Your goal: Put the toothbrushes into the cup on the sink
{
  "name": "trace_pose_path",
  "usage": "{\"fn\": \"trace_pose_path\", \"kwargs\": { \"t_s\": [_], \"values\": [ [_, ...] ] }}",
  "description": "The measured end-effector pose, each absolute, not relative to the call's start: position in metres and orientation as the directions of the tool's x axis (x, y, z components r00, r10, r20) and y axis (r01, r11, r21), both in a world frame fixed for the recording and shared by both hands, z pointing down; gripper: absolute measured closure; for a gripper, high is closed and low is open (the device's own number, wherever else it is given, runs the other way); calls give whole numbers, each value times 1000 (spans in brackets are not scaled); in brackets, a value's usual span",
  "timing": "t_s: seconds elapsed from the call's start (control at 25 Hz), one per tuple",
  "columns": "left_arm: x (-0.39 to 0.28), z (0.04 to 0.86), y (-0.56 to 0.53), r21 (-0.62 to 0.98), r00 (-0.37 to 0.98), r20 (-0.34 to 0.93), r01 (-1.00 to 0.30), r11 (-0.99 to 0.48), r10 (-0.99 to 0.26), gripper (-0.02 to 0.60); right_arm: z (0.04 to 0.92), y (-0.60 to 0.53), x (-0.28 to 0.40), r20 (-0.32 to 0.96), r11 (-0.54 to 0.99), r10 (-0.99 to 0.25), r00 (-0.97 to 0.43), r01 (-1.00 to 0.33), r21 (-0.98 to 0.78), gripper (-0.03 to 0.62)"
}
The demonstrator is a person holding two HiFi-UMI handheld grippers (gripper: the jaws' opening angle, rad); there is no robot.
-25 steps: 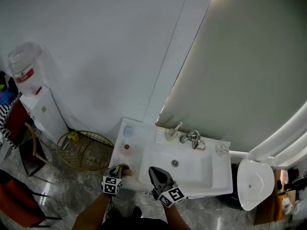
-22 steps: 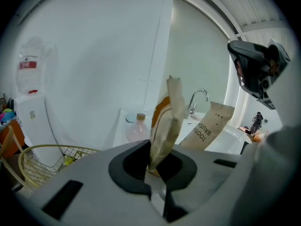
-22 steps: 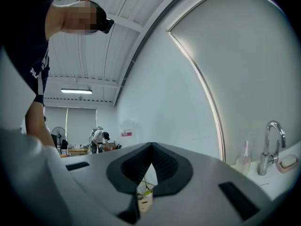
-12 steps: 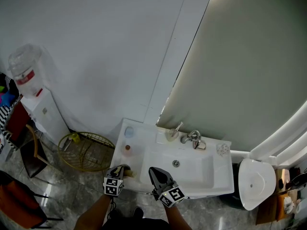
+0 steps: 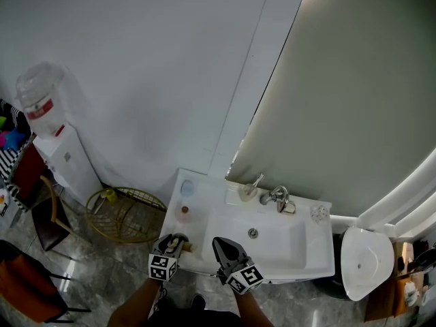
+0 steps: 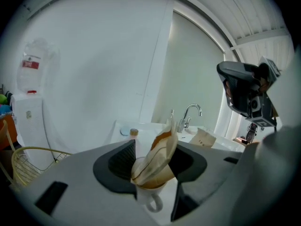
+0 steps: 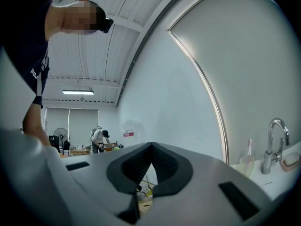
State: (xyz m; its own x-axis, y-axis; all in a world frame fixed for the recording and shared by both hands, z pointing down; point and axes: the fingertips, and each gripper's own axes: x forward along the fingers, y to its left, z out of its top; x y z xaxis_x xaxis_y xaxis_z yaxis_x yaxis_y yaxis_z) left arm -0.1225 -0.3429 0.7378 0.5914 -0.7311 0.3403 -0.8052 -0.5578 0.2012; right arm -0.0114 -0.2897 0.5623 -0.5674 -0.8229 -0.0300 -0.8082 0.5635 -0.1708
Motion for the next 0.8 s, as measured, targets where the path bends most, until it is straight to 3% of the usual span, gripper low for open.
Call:
{"fn": "trace_pose_path", "kwargs": {
  "t_s": [0.2,0.8],
  "values": [
    [-118,711,-336,215,621,259,-784,-582,-740,357,564,-293,-13,-40,568,-820,-571,-802,-185,566],
    [-176,570,-332,167,546,-71,-819,-549,-835,359,560,-297,-19,-52,568,-821,-569,-802,-186,566]
  ]
}}
